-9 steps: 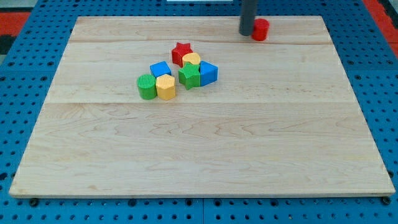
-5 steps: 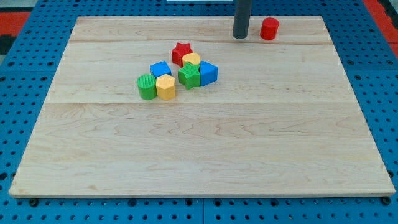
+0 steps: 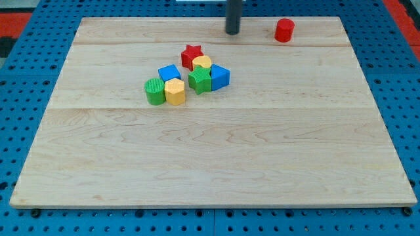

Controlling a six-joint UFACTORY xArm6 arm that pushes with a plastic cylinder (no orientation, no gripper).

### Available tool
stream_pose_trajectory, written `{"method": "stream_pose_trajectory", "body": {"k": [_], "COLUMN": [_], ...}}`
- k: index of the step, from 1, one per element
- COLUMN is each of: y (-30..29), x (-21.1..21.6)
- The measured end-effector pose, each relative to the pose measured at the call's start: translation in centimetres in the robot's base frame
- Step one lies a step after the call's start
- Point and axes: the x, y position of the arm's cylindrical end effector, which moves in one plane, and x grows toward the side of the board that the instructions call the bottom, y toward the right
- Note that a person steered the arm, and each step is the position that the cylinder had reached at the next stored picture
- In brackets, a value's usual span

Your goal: Point your arm to the blue cube

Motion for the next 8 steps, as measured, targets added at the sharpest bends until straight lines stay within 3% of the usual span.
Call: {"method": "stream_pose_trajectory", "body": {"k": [2, 4, 6, 7, 8], "y": [-8.9, -9.0, -16.0, -16.6, -13.3], "x": [0.0, 0.0, 0.0, 3.7, 8.4]}}
